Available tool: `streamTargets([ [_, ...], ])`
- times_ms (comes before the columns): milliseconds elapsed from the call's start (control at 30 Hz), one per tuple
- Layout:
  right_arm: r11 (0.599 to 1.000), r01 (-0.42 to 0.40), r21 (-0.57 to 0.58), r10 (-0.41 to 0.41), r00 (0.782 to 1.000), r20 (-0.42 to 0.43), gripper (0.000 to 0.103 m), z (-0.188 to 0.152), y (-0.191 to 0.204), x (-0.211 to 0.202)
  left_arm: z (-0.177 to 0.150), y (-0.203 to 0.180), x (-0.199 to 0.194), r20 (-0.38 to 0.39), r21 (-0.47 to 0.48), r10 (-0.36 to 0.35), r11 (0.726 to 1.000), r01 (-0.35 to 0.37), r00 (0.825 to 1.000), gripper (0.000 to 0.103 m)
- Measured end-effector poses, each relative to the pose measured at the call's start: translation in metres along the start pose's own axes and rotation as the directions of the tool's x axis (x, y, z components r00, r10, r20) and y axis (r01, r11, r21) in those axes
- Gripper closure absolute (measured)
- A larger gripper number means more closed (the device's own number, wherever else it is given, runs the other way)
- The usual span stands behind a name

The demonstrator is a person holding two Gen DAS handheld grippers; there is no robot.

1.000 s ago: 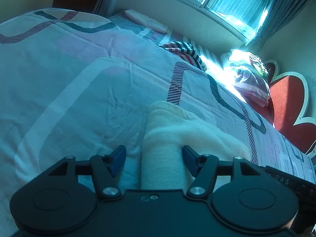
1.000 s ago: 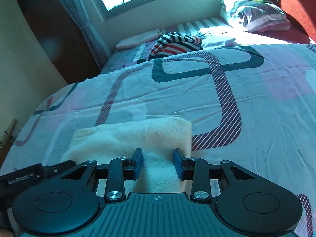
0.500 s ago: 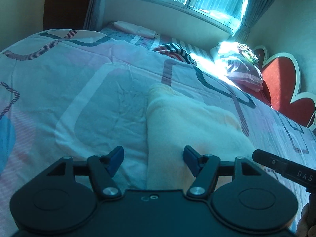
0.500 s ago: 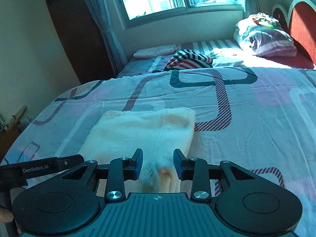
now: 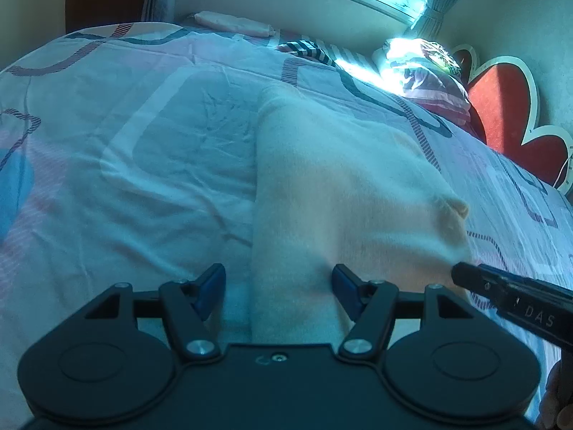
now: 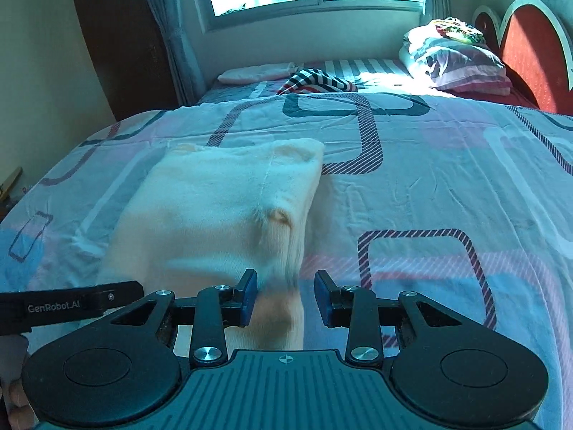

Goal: Fold small clothes
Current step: 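Fold the held end over onto the bundle, then open both grippers, then smooth the folded sweater square with both open grippers and withdraw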

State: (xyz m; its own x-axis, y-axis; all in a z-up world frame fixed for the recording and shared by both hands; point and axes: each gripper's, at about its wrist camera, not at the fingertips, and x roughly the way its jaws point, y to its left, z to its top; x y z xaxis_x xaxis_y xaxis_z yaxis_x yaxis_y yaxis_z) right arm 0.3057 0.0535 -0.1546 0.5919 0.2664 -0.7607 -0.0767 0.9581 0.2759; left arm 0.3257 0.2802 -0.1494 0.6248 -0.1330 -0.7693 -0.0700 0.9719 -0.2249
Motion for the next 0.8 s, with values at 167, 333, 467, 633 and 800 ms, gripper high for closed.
streamTargets([
  [167, 0.998, 0.046, 0.045, -0.045, 0.999, -0.019, 0.068, -0.027, -0.004, 0.002, -0.007, -0.004, -0.003, 0.012, 0.042, 0.008, 0.999, -0.009, 1.0, 0.037],
  [333, 0.997, 0.075, 0.035, -0.074, 0.997, -0.021, 0.068, -0.036, -0.001, -0.004, -0.012, -0.006, -0.005, 0.015, 0.075, 0.014, 0.997, -0.015, 1.0, 0.031],
  [467, 0.994, 0.08, 0.075, -0.077, 0.996, -0.037, 0.068, -0.033, -0.002, -0.003, -0.015, -0.009, -0.007, 0.019, 0.097, 0.032, 0.995, -0.034, 0.999, 0.024],
  [633, 0.996, 0.042, 0.074, -0.038, 0.998, -0.056, 0.073, -0.035, 0.0, -0.011, -0.017, -0.007, -0.009, 0.017, 0.095, 0.033, 0.995, -0.035, 0.999, 0.019],
  [800, 0.994, 0.03, 0.102, -0.025, 0.999, -0.042, 0.094, -0.035, 0.001, -0.012, -0.018, -0.008, -0.01, 0.018, 0.102, 0.035, 0.994, -0.037, 0.999, 0.016],
])
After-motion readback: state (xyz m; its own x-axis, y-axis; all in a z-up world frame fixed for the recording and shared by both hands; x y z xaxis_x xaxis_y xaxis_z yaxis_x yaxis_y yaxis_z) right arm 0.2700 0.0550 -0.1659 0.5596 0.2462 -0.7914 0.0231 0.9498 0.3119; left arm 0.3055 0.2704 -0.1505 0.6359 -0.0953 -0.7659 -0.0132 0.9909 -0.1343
